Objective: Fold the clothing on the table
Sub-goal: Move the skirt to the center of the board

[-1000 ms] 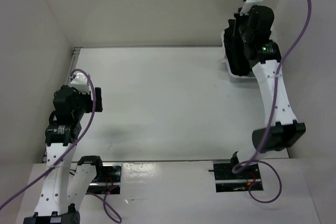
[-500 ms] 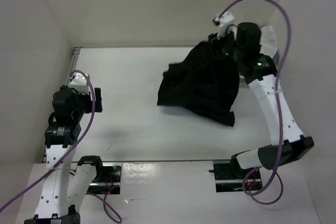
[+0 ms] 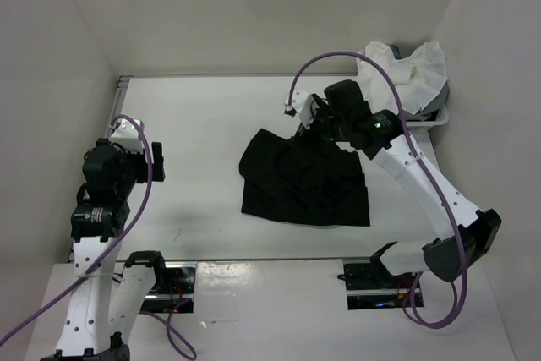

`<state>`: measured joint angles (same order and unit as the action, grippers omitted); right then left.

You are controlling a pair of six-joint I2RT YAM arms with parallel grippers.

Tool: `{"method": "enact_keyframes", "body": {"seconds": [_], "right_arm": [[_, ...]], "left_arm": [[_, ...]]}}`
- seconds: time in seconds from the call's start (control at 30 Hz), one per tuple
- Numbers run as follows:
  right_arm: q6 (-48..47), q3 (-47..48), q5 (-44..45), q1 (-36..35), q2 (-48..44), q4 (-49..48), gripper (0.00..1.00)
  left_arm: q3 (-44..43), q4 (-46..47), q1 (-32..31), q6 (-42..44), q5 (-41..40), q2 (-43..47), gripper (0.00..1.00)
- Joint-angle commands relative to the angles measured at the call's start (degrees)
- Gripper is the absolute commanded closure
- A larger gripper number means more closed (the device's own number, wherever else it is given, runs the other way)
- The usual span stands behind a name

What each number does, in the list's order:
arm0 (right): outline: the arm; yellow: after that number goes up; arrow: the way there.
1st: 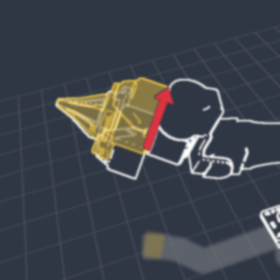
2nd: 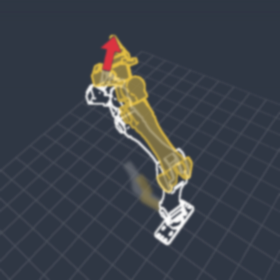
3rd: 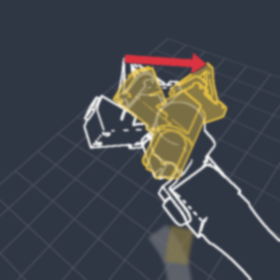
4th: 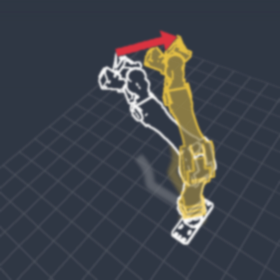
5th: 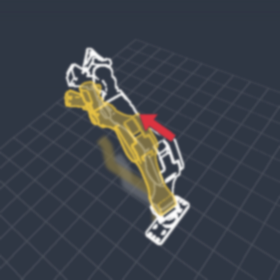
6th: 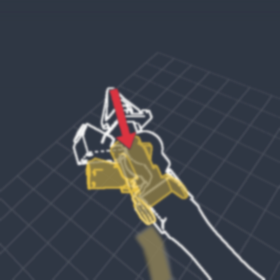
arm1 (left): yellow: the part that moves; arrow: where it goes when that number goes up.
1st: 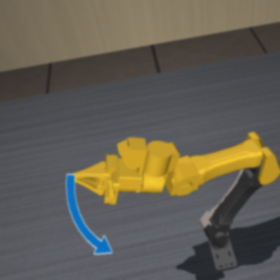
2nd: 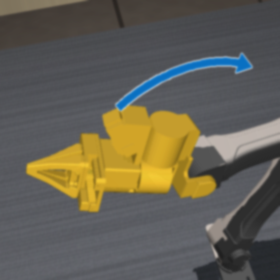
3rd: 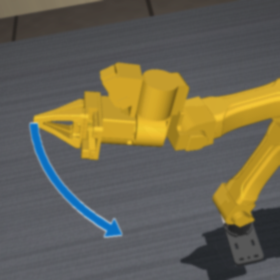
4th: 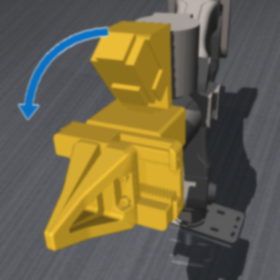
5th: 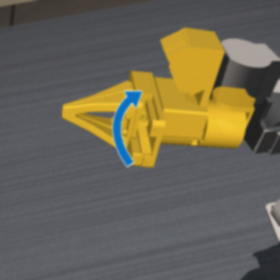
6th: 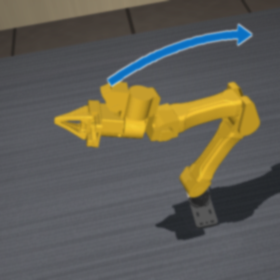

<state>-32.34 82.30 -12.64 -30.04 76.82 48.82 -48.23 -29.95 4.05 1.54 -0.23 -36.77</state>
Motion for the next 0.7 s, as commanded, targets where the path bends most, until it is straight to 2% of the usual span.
{"method": "enact_keyframes", "body": {"seconds": [0.0,0.13,0.23,0.4,0.67], "right_arm": [[-3.60,1.90,-1.77,-6.85,4.10,1.02,0.02],[-5.54,-0.56,1.38,-15.46,13.25,0.24,0.04],[-7.47,-1.79,4.12,-17.68,18.97,-2.58,0.07],[-10.99,0.22,4.12,-17.68,22.76,-6.53,0.09],[-13.54,6.90,1.39,-17.15,29.79,-5.49,0.09]], "left_arm": [[-0.64,2.09,0.86,1.01,-1.09,1.09,0.00],[-0.64,2.09,1.39,0.48,-1.09,1.62,0.00],[-0.64,2.09,2.01,0.48,-1.09,1.62,0.00],[-0.64,2.09,2.54,0.48,-1.09,1.62,0.00],[-0.64,2.09,2.54,0.48,-0.47,1.09,0.00]]}}
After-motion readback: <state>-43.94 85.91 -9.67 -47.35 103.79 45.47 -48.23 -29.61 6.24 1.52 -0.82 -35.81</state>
